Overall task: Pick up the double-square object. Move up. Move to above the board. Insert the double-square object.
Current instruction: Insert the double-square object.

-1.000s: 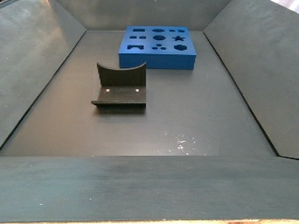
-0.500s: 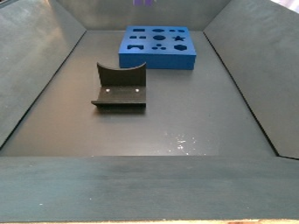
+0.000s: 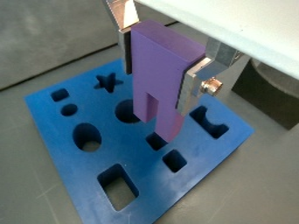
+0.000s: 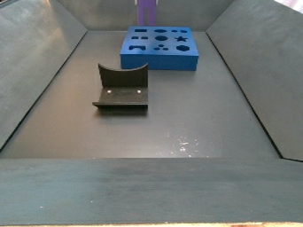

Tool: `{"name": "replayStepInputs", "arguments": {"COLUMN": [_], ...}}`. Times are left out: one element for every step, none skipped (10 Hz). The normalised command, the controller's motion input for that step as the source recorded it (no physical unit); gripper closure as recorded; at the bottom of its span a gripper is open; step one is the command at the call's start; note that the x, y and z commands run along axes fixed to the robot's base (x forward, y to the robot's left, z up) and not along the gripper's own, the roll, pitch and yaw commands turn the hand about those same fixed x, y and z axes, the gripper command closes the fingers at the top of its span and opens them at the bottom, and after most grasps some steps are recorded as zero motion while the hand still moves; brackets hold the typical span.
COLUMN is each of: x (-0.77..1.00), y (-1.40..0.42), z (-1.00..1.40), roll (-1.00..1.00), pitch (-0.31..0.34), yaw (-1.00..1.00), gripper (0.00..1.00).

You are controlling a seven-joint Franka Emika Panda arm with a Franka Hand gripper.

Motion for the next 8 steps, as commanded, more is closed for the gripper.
{"name": "replayStepInputs", "arguments": {"x": [0.23,0.03,0.36,0.54,0.53,0.03,0.0,0.0], "y": [0.0,0.0,0.0,0.0,0.0,0.0,0.0,-0.08], "z": [0.0,0.0,-0.11,-0.18,-0.19,0.0,-0.2,-0.37], "roll": [0.0,0.0,0.0,0.0,0.0,0.0,0.0,0.08], "pitch": [0.097,0.0,0.0,0.0,0.0,0.0,-0.017,0.0], "yaw": [-0.11,0.0,-0.09,-0.19,-0.21,0.0,0.0,-0.11], "gripper": [1.0,1.0,1.0,1.0,1.0,1.0,1.0,1.0]}}
